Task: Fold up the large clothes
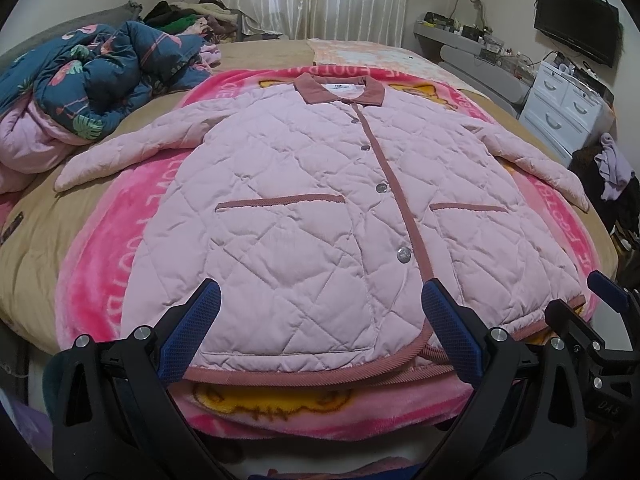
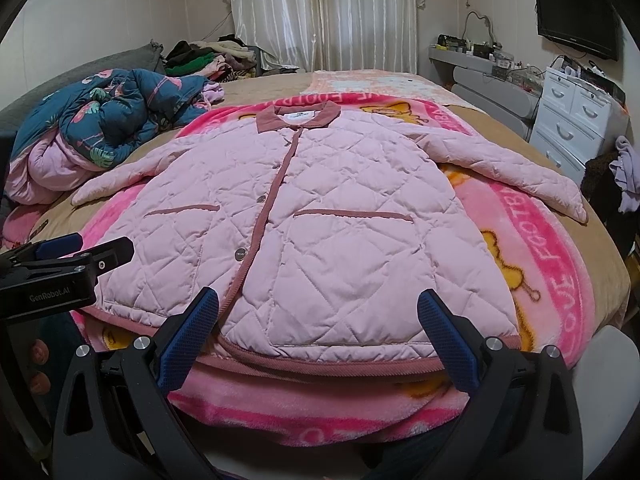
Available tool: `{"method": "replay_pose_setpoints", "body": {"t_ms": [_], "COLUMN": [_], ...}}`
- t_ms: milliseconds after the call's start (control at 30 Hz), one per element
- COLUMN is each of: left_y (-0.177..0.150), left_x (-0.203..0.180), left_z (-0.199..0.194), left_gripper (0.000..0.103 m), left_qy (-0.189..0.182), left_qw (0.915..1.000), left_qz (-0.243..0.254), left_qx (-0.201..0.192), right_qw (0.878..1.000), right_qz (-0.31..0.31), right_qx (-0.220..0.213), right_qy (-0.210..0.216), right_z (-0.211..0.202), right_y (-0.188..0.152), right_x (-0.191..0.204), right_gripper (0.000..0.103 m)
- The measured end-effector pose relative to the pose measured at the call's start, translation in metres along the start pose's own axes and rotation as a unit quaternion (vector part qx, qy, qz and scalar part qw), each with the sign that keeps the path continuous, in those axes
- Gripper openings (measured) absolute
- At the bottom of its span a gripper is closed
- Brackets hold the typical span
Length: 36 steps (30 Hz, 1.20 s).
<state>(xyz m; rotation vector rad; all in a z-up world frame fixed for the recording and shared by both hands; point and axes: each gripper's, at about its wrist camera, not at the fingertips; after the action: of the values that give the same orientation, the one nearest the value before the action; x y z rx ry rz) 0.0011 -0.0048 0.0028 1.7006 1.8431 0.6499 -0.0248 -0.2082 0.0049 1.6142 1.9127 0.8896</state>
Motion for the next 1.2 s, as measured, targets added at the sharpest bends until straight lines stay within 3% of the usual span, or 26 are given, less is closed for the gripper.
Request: {"method": "replay_pose_setpoints", "body": {"t_ms": [933,1200], "left_y": [-0.001,0.025], "left_x": [-0.003,0.008], "left_z": [0.005,0.017], "left_gripper": [0.094,0.094], "left_qy": [0.003,0.001], "left_qw": [1.0000,0.9999], "left_qz": [-0.002,-0.011], "left_qx": [0.001,0.003], "right_qw": [1.000,1.000], "right_qz": [0.002,0.003], "right_qx": [0.000,-0.002], "right_qy": [0.002,0.007], "right_z": [0.004,0.015], "right_y": [0.004,0.026], "right_x": [-0.001,-0.004], "right_gripper": [0.099,0.099]}}
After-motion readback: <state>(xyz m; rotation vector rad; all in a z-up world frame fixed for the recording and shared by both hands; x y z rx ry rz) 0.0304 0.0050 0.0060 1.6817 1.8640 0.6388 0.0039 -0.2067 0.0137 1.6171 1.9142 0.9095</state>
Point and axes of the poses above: each gripper's, at about its wrist camera, not at the fingertips, and z roughly the way its jaws point, x to its left, y to its top, and after that the axes turned 1 degree about -y, right-handed
